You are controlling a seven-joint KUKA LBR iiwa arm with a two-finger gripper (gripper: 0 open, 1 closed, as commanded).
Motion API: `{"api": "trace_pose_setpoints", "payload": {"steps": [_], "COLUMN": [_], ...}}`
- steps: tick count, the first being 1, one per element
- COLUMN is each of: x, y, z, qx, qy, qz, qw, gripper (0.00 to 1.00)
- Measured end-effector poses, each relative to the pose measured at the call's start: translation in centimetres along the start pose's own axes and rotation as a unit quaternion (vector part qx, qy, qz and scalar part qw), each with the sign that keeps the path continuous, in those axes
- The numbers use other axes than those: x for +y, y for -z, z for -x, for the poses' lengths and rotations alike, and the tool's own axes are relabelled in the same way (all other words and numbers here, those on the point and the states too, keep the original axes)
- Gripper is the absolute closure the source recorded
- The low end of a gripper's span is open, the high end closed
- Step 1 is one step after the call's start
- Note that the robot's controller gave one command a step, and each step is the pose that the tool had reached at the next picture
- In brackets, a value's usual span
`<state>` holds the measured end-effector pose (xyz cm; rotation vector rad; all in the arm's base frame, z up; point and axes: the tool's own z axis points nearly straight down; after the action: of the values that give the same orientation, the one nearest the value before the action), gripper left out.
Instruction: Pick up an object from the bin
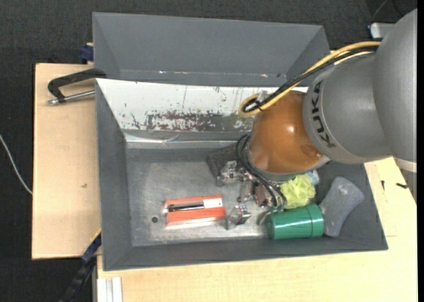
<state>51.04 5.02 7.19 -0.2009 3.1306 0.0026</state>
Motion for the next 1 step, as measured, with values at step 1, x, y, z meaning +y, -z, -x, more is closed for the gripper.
{"api": "trace_pose_setpoints", "payload": {"steps": [1], "x": [0.00], "y": [0.00], "z": [0.00], "qx": [0.0000], "qy": [0.000], "qz": [0.000], "qw": [1.0000], "gripper": [0.00]}}
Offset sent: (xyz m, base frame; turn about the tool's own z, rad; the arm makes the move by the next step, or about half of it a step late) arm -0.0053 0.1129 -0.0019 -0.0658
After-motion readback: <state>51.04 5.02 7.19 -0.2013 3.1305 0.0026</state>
